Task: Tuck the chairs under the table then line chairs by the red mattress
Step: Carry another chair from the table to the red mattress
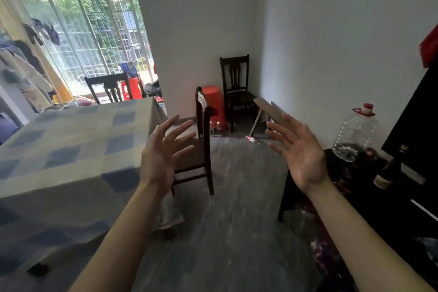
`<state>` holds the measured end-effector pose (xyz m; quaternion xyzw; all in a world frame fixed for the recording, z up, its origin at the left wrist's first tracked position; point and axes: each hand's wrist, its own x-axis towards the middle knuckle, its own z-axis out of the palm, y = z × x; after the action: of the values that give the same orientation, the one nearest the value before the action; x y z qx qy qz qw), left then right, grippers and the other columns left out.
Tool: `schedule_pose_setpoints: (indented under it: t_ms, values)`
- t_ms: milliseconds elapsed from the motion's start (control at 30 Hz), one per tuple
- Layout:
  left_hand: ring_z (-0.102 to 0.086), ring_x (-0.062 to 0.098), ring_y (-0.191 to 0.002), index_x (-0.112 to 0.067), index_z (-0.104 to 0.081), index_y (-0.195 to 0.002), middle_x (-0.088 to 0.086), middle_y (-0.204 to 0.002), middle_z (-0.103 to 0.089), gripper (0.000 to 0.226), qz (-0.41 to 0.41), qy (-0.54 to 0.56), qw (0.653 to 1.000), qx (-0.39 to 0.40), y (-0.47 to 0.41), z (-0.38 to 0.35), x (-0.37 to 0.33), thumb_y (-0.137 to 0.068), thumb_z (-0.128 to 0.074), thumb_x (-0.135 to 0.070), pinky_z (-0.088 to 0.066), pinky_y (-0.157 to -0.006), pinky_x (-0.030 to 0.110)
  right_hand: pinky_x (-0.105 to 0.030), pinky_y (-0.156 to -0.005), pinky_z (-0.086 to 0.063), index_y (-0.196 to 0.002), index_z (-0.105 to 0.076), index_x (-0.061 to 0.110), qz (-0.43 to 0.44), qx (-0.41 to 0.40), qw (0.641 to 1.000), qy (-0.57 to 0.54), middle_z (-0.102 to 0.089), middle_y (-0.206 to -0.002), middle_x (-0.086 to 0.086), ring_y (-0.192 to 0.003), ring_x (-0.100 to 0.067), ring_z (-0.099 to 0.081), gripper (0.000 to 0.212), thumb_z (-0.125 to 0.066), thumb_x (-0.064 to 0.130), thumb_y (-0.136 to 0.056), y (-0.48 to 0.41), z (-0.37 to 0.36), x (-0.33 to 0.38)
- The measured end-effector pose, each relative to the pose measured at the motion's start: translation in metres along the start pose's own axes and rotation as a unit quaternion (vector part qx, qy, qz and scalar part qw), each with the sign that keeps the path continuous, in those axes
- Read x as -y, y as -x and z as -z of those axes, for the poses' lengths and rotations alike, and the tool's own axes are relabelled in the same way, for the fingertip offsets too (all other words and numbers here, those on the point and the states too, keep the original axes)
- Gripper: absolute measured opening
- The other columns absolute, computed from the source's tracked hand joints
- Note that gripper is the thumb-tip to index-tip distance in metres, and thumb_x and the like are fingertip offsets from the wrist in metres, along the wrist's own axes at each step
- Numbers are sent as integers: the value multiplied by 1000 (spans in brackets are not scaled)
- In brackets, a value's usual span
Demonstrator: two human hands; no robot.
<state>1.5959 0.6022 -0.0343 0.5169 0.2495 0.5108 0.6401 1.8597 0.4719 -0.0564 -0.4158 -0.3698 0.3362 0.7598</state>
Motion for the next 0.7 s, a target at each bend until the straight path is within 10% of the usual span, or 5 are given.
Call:
schedule_pose_setpoints:
  t_ms: [700]
  values:
    - [-72, 32, -113, -18, -66, -133, 10, -125, -74, 39, 26, 38, 996, -70, -550, -34, 185, -105, -43, -34, -57, -85, 42, -51, -110, -42, -146, -51, 19, -55, 42, 995, 76, -65, -139, -11, -131, -29, -59, 55, -29, 49, -105, -558, 40, -161]
